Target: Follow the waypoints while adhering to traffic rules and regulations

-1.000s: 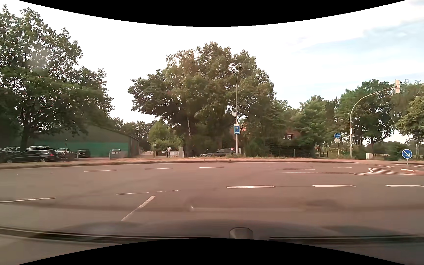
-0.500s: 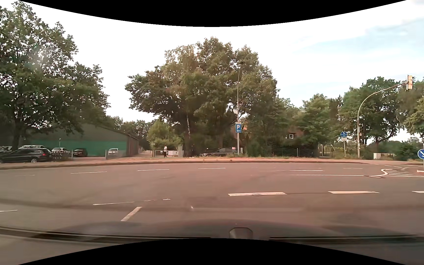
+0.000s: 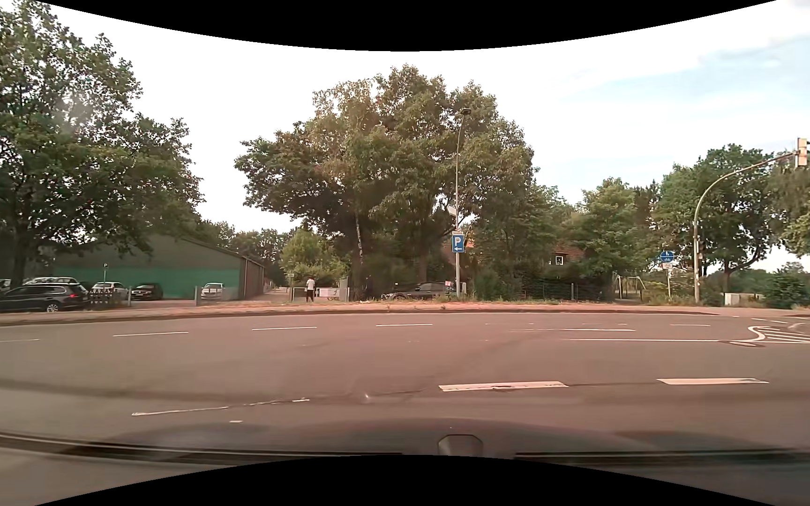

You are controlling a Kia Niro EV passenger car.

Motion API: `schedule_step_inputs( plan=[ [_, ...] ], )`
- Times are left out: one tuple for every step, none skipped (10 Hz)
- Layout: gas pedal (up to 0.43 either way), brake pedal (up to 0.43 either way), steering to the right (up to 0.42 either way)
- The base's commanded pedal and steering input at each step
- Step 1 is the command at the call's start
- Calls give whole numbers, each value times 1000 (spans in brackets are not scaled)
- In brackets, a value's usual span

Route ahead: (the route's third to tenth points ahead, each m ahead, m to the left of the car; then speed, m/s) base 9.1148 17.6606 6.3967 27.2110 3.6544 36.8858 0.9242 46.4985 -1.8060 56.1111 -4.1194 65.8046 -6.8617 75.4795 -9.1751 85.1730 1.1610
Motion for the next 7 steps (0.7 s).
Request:
schedule_step_inputs(
  plan=[
    [0,232,-11],
    [0,207,-11],
    [0,0,-12],
    [0,0,-13],
    [0,0,-14],
    [0,0,-18],
    [0,0,-21]
  ],
)
